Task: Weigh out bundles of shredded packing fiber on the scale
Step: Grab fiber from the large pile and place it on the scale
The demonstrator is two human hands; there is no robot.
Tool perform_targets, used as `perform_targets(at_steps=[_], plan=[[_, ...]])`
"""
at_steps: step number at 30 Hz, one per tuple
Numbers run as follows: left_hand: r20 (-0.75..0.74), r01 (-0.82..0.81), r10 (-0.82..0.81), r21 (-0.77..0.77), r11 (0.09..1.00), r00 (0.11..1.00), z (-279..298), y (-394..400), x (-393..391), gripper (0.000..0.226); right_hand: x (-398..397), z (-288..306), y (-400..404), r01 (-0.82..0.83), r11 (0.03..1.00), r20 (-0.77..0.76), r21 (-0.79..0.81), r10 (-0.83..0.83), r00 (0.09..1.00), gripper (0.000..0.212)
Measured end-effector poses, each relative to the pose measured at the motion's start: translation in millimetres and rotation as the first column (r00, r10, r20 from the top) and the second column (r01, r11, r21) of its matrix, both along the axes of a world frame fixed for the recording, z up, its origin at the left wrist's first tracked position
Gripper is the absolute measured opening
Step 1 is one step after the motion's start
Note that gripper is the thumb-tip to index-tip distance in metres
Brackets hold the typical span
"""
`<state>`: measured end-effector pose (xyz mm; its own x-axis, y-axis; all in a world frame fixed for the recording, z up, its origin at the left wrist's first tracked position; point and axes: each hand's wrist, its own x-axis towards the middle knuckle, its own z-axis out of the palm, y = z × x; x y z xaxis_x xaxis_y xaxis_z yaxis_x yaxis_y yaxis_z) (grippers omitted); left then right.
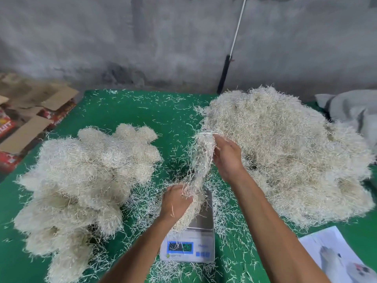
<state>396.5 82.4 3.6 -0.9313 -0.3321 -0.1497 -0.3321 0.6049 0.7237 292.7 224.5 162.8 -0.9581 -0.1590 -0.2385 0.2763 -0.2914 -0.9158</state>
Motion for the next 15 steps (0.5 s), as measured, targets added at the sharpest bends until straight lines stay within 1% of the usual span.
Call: perform_targets(at_steps=[2,3,5,7,8,9,10,12,13,15], plan=[[0.029,0.02,-0.018,-0.06,0.998,0.999,-6,-3,1,0.059,-9,4,7,0.035,0.993,0.106,-0.116,-0.023,0.994,0.022],[0.052,0.014,-0.01,-0.075,0.997,0.999,-9,-5,2,0.06,-14,6,10,0.065,0.984,0.14,-0.168,-0.042,0.989,0.016],[0.07,-0.006,0.013,-0.097,0.995,0.997,-12,-6,3,0.059,-24,9,17,0.141,0.961,0.19,-0.238,-0.096,0.977,0.018],[0.065,0.036,-0.025,-0.167,0.985,0.998,-9,-7,-1,0.052,-36,11,21,0.173,0.963,0.202,-0.208,-0.13,0.971,0.023],[0.057,0.081,-0.07,-0.219,0.972,0.996,-4,-6,-7,0.05,-41,11,22,0.169,0.969,0.198,-0.182,-0.132,0.971,0.022],[0.041,0.109,-0.102,-0.249,0.962,0.994,3,-4,-14,0.053,-44,11,23,0.161,0.976,0.2,-0.149,-0.13,0.971,0.016],[0.001,0.112,-0.115,-0.241,0.964,0.993,12,-1,-22,0.059,-48,9,23,0.15,0.981,0.208,-0.119,-0.123,0.97,0.01],[-0.095,0.078,-0.093,-0.159,0.984,0.991,36,12,-41,0.073,-55,3,24,0.13,0.987,0.235,-0.096,-0.105,0.966,0.016],[-0.116,0.079,-0.093,-0.125,0.989,0.989,47,19,-52,0.08,-59,0,23,0.126,0.986,0.249,-0.107,-0.096,0.964,0.018],[-0.068,0.112,-0.119,-0.101,0.989,0.991,63,34,-71,0.088,-67,-6,25,0.124,0.977,0.28,-0.172,-0.072,0.957,0.022]])
